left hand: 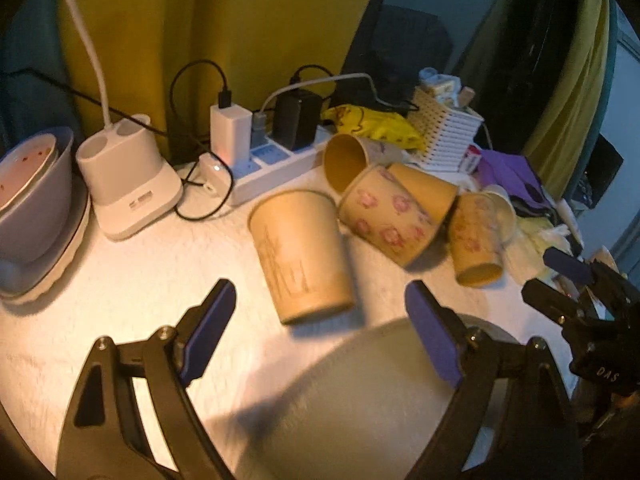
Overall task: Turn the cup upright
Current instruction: 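Move the left tool toward the tipped-over brown paper cups, then grasp the lying plain brown paper cup with the left gripper and lift it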
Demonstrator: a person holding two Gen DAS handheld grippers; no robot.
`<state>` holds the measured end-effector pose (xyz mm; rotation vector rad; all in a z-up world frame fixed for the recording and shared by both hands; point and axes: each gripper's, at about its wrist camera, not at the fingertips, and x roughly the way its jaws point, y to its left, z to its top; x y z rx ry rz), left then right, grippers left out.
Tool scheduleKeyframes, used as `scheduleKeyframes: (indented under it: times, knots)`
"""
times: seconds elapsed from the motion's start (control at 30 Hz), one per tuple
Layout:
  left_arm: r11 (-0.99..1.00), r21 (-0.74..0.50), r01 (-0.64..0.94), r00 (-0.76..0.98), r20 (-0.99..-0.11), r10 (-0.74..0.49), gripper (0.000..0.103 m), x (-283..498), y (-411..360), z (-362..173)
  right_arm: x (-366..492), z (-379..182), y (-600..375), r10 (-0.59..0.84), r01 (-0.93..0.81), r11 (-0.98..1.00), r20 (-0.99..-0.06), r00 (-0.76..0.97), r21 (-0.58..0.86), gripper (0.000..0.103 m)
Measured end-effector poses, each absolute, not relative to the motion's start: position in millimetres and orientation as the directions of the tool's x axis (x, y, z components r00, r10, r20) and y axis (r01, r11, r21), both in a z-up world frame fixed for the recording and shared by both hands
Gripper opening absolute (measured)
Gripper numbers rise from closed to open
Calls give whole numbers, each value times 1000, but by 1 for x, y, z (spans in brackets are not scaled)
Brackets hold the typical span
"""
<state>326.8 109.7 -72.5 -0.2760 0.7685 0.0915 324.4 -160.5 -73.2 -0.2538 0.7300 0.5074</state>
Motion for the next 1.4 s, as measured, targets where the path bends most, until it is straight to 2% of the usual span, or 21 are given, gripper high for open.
scheduleKeyframes:
  times: [0.5,0.57,0.6,1.0,1.4]
  knots:
    - [943,-279,-181,617,-779,-112,87,386,122,-118,366,-91,-154,366,-532,847,-704,608,-19,70]
    - [946,-276,-172,612,-782,-117,74,388,121,-120,366,-90,-155,366,-528,849,-703,610,-16,70]
    - [948,-270,-169,607,-786,-116,64,390,119,-121,366,-90,-155,367,-527,850,-701,611,-15,70]
    - [955,-269,-126,652,-748,-125,62,364,105,-100,352,-80,-163,381,-521,854,-696,608,12,70]
    - [962,-264,-65,726,-674,-136,62,284,74,-69,300,-49,-170,418,-539,842,-669,615,31,70]
